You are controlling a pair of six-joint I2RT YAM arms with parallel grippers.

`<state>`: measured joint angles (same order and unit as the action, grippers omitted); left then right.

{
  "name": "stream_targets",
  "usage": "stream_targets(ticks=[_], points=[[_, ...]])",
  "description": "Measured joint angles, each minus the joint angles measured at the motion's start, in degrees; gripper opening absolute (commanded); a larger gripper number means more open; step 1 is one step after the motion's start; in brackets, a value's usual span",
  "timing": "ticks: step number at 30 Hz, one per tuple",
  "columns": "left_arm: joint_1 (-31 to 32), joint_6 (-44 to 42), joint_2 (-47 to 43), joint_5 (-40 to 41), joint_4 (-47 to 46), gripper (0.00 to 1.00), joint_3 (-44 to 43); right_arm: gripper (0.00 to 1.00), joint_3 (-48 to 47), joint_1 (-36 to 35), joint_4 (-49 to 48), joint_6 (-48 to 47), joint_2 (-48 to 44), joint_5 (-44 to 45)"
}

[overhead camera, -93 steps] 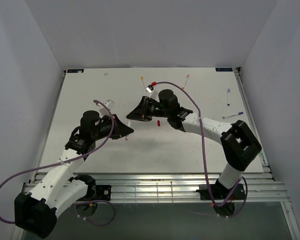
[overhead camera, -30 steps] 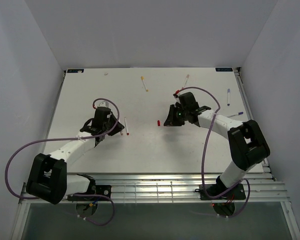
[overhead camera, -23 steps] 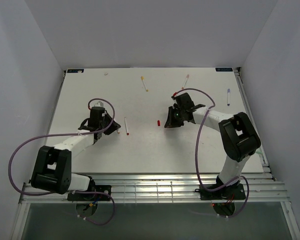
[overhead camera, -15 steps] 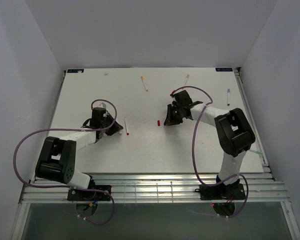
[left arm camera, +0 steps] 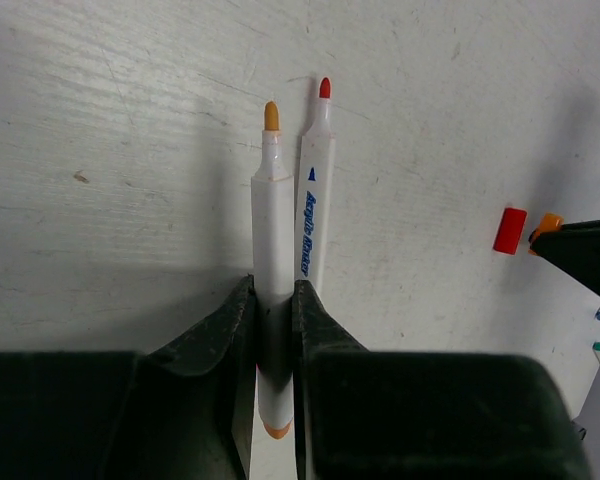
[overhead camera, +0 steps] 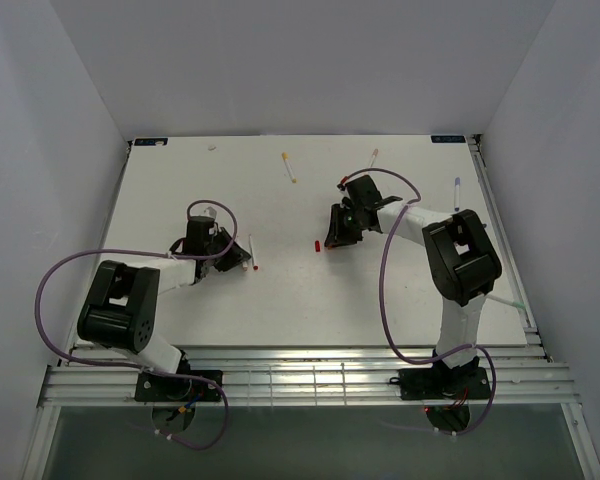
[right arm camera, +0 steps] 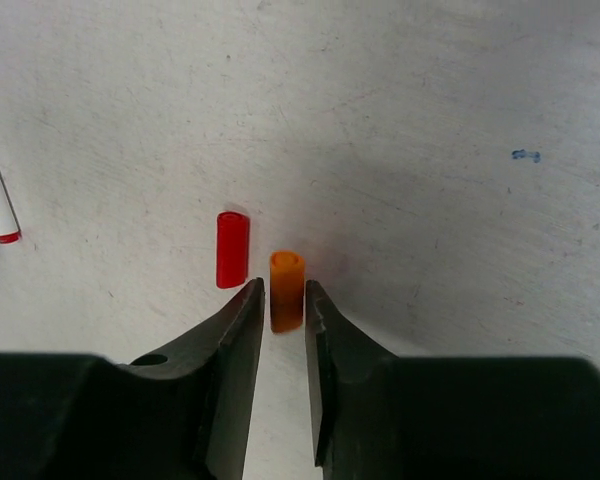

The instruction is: Open the pen caps

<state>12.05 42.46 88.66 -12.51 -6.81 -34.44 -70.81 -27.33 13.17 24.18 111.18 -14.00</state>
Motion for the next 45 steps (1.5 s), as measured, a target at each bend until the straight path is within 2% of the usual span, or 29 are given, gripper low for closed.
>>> stream_targets(ticks=[5,13,20,21,23,24,30,37,45], points=[[-0.24,-0.11,1.38,-0.63,-2.29,0.32,0.00,0.33,-0.44,0.00,0.04,0.00,0.31,-1.16],[-0.33,-0.17,2.03,-0.96,-4.02,0.36,-0.04,0.41,-0.44,0.00,0.04,-0.22,0.33,-1.62],[-0.33,0.42,1.20,-1.03,-5.40,0.48,1.05,0.45,-0.44,0.00,0.13,-0.44,0.33,-1.70],[-0.33,0.52,0.96,-1.01,-5.51,0.51,1.25,0.45,-0.57,0.00,0.35,-0.46,0.33,-1.73],[-0.33,0.46,0.33,-0.81,-5.46,0.64,1.57,0.47,-0.79,0.00,0.50,-0.55,0.33,-1.68],[-0.28,0.68,-0.39,-0.55,-5.62,0.68,1.81,0.48,-1.01,0.00,0.63,-0.63,0.31,-1.57],[-0.33,1.14,-5.14,3.69,-4.98,0.78,4.57,0.57,-1.90,0.17,1.01,-0.92,-0.24,-1.20],[-0.33,1.31,-9.97,7.80,-1.75,0.80,5.57,0.60,-6.82,0.44,3.08,-3.80,0.11,0.39],[-0.33,2.67,-19.08,8.31,0.72,0.80,6.47,0.64,-25.09,0.63,0.24,-8.61,10.69,1.33]])
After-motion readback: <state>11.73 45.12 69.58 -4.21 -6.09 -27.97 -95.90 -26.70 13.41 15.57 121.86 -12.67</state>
